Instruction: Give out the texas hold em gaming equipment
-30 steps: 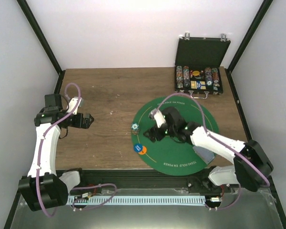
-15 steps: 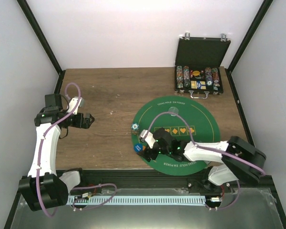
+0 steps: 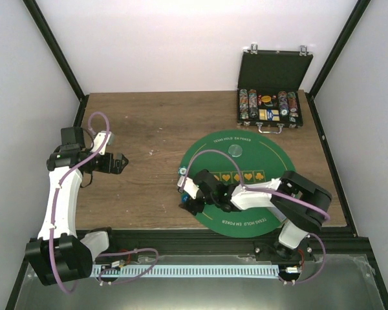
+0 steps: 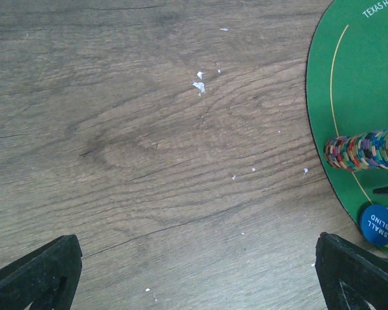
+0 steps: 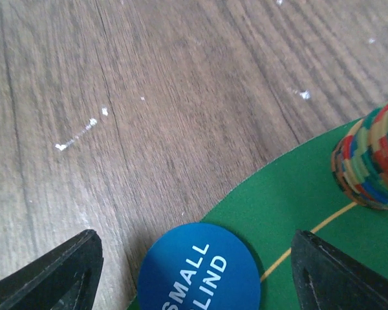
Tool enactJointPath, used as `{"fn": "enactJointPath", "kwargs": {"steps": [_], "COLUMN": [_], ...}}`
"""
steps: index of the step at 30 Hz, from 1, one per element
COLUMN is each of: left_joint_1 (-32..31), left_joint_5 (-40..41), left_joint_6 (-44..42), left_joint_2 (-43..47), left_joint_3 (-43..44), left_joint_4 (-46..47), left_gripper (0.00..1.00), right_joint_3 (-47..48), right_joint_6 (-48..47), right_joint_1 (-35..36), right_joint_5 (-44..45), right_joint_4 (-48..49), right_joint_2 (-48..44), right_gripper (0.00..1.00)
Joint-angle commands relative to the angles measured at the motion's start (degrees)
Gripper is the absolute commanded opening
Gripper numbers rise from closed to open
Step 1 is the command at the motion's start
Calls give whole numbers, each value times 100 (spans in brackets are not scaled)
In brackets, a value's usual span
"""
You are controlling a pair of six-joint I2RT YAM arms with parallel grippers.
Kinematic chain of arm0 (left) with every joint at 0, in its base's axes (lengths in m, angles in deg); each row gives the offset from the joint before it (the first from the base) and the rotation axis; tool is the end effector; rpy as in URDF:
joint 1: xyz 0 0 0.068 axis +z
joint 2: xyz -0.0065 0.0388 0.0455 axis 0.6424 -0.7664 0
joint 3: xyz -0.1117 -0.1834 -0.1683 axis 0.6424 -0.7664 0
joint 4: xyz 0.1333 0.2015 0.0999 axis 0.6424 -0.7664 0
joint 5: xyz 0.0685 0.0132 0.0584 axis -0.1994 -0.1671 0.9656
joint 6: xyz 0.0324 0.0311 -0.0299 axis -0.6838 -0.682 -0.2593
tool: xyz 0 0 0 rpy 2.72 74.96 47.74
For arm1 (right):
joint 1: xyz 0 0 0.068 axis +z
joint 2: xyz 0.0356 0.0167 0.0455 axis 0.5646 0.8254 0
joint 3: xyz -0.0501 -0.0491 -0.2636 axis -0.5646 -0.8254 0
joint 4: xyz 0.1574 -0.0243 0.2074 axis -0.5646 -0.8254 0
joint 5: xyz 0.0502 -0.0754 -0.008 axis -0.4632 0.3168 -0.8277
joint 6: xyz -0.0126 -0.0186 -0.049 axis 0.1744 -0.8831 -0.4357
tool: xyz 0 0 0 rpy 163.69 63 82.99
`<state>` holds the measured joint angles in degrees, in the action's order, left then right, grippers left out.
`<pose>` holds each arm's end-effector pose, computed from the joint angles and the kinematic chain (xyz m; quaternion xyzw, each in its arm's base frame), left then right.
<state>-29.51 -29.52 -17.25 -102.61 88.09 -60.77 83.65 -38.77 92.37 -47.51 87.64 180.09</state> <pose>0.2016 0.0221 0.2950 0.1274 0.9370 -0.1356 0.2958 0.1567 0.2605 0.1367 -0.5192 0.7532 0.2308 0.3313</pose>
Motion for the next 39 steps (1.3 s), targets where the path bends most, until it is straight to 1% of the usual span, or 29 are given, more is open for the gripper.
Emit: {"fn": "enactJointPath", "kwargs": {"steps": [1,7,11,14,17,23,28,34,36,39], "left_joint_1": [-16,-18,-18,-15,-13,-18,-12,-18,-13,-17], "left_joint_5": [-89,-85,-188,-150,-147,-130,-116,-160,-201,-218], "left_joint_6": [37,34,25,13,15,6,-9,-41,-64,-75], "left_joint_2": [-28,-63,-55,-55,-55,-64,-28,-24,-39,-44], "left_joint_3": [117,118,126,126,126,118,126,125,126,119], "left_joint_4": [-56,-62,-80,-82,-77,-72,-72,-81,-85,-77], "left_gripper": [99,100,100,100,100,100,100,99,100,100], "right_joint_3": [213,200,177,182,209,210,232,131,89,-3], "right_joint_6": [-186,-141,-141,-133,-82,85,194,437,622,900], "right_joint_1": [60,113,182,194,193,194,190,113,-49,-479], "right_joint_5": [-10,227,333,345,304,164,134,356,432,439], "right_joint_4": [-147,-181,-207,-289,-423,-490,-771,-1561,-1839,-2118], "right_joint_2": [256,397,337,274,148,-147,-503,-1554,-1955,-2476], "right_gripper": [79,68,54,47,42,40,37,36,36,36]}}
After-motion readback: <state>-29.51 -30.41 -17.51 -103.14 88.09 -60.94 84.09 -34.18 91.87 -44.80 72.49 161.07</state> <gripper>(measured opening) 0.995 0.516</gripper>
